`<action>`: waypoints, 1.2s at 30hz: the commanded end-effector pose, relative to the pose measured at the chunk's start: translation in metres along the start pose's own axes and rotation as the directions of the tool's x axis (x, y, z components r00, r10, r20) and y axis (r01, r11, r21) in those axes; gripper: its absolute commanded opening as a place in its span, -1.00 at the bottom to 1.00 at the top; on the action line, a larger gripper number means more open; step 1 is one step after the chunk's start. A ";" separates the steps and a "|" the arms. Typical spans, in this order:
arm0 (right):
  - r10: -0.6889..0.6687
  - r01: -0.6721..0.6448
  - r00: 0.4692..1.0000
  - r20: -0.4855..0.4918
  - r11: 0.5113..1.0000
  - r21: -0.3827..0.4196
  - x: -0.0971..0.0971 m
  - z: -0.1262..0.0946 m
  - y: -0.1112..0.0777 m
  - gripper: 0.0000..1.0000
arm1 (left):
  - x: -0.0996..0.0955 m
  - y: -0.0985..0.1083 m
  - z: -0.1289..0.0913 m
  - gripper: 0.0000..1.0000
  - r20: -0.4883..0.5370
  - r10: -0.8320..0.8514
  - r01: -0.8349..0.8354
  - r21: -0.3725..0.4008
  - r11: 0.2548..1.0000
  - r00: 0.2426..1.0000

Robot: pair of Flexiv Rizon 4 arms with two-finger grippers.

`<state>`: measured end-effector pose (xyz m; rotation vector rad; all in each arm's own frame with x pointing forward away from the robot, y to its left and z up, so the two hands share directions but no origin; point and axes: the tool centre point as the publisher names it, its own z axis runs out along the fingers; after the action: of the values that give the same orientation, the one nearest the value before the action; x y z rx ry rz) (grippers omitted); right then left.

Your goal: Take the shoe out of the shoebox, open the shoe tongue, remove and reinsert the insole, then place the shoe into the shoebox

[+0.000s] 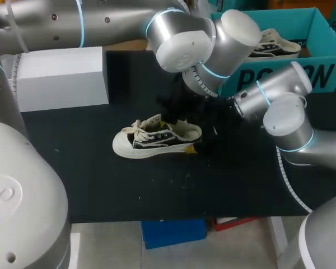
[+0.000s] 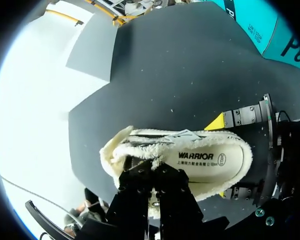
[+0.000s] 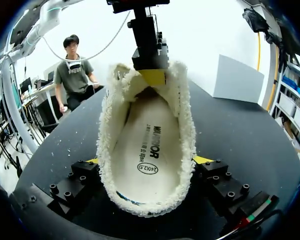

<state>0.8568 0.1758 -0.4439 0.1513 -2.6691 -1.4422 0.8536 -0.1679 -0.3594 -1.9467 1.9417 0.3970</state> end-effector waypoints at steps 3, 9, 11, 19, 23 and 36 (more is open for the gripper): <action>0.001 -0.001 1.000 -0.001 1.000 0.000 0.000 0.006 -0.003 -1.00 | -0.016 0.004 -0.018 -1.00 -0.029 -0.017 0.019 0.054 0.998 0.999; 0.001 -0.001 1.000 -0.001 1.000 0.000 0.000 0.006 -0.003 -1.00 | -0.033 0.004 -0.029 -1.00 -0.037 -0.045 0.048 0.097 0.994 0.998; 0.001 -0.001 1.000 -0.001 1.000 0.000 0.000 0.006 -0.003 -1.00 | -0.038 0.007 -0.030 -1.00 -0.034 -0.051 0.054 0.108 0.993 0.998; 0.001 -0.001 1.000 -0.001 1.000 0.000 0.000 0.006 -0.003 -1.00 | -0.068 0.021 -0.014 -1.00 0.010 -0.106 0.104 0.102 0.989 0.994; 0.001 -0.001 1.000 -0.001 1.000 0.000 0.000 0.006 -0.003 -1.00 | -0.084 0.027 -0.005 -1.00 0.026 -0.135 0.132 0.091 0.987 0.990; 0.001 -0.001 1.000 -0.001 1.000 0.000 0.000 0.006 -0.003 -1.00 | -0.107 0.050 0.017 1.00 0.036 -0.179 0.177 0.056 0.983 0.983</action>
<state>0.8565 0.1771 -0.4440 0.1531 -2.6689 -1.4418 0.8075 -0.0719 -0.3283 -2.0234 1.7115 0.3585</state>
